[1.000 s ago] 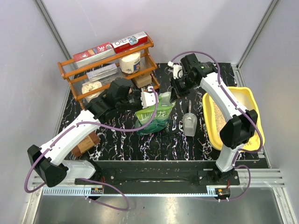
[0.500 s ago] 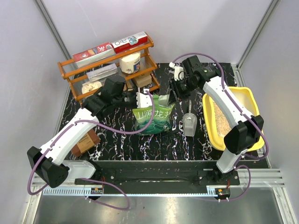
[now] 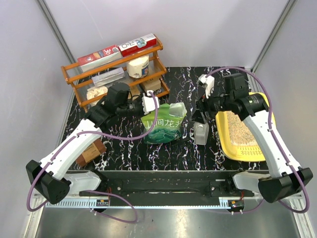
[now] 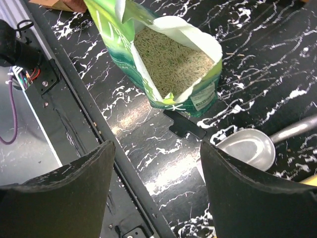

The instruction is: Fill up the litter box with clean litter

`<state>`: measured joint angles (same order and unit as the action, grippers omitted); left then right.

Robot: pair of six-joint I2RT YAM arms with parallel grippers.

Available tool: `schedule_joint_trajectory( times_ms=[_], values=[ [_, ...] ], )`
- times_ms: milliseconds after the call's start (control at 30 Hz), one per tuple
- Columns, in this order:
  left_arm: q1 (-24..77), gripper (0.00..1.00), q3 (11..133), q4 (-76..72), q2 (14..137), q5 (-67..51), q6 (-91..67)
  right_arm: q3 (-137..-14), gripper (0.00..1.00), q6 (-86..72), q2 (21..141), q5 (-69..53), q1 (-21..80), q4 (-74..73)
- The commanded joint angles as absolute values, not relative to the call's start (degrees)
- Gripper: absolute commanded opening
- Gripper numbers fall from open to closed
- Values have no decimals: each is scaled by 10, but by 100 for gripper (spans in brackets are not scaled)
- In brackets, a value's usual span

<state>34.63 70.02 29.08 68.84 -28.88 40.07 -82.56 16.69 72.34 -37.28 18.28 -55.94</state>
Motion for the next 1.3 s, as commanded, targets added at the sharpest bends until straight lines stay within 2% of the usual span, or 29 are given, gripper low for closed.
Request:
schedule_joint_trajectory(
  times_ms=[0, 300, 433, 733, 1033, 1267],
  values=[
    [343, 0, 730, 281, 690, -283, 357, -767, 75, 201, 731, -435, 180, -469],
    [343, 0, 724, 281, 685, -277, 349, -709, 72, 188, 736, -471, 180, -346],
    [343, 0, 718, 280, 685, -276, 346, -722, 63, 178, 761, -528, 179, -337],
    [342, 0, 718, 264, 684, -271, 325, -726, 62, 200, 792, -550, 181, -332],
    [341, 0, 712, 258, 679, -266, 316, -704, 54, 168, 803, -556, 194, -262],
    [341, 0, 710, 254, 680, -265, 307, -695, 54, 172, 810, -554, 218, -254]
  ],
)
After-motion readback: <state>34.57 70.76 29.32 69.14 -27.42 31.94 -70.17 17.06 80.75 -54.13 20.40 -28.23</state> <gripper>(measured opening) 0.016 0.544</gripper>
